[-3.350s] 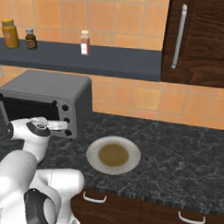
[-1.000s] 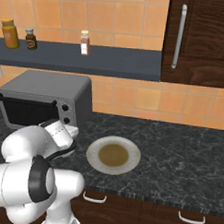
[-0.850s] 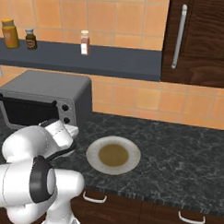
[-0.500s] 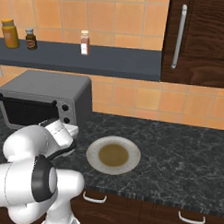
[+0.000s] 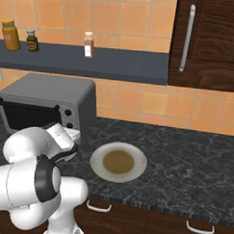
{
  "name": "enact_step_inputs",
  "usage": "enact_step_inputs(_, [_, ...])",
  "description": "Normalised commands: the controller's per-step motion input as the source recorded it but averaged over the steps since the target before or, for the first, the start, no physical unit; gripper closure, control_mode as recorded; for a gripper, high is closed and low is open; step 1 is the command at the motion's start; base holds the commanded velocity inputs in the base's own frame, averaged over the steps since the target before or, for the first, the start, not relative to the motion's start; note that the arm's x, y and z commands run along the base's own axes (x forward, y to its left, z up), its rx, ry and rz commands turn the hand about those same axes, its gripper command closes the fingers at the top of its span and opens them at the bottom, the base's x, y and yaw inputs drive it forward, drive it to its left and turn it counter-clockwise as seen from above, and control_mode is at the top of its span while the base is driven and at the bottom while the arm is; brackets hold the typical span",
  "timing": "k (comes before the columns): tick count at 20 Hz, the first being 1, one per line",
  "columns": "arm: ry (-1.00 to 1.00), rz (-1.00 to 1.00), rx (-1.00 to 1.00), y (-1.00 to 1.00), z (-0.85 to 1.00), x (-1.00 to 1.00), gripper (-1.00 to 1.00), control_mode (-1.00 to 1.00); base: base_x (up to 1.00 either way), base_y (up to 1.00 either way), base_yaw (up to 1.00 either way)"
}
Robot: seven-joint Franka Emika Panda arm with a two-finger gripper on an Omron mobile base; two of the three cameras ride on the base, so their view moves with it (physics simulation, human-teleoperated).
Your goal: Pick up the kebab skewer and baguette bread, and place them inside the toaster oven. Close the toaster oven door and start by setting the timer.
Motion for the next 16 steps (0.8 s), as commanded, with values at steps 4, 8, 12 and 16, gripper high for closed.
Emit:
enact_step_inputs(4, [-0.04, 0.0, 0.0, -0.16, -0.02, 0.01, -1.0, -1.0, 0.0, 0.0, 0.0])
enact_step_inputs(8, [-0.04, 0.0, 0.0, -0.25, -0.1, 0.0, -1.0, -1.0, 0.0, 0.0, 0.0])
enact_step_inputs(12, [-0.05, 0.0, 0.0, -0.16, 0.0, 0.0, -1.0, -1.0, 0.0, 0.0, 0.0])
enact_step_inputs(16, [-0.07, 0.0, 0.0, 0.0, 0.0, 0.0, -1.0, -1.0, 0.0, 0.0, 0.0])
